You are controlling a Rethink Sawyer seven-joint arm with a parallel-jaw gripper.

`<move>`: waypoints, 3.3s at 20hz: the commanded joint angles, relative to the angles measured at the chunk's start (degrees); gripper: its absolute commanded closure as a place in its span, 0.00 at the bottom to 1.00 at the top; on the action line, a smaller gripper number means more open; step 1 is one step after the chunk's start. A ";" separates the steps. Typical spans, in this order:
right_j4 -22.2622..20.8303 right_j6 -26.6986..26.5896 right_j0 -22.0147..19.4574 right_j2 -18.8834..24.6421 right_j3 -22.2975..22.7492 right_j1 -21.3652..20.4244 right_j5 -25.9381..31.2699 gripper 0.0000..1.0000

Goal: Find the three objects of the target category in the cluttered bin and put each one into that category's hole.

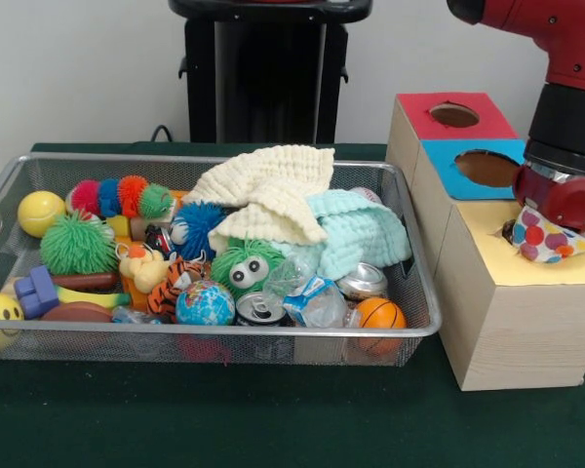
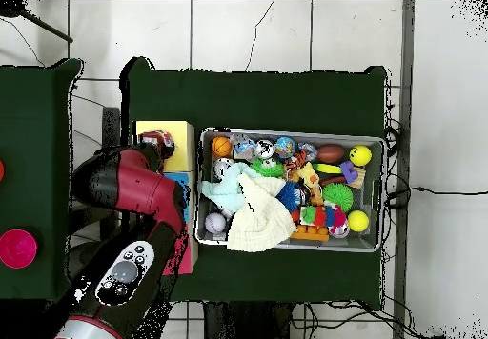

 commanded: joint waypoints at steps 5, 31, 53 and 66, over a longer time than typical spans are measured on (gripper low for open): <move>0.04 9.10 -0.28 9.47 7.60 8.79 6.83 0.00; -6.17 -0.28 -5.35 6.71 12.59 -3.87 17.31 0.00; -13.28 -1.58 -12.92 9.05 9.43 -8.36 17.84 1.00; -17.28 -0.52 -14.17 6.78 1.11 -14.74 33.25 1.00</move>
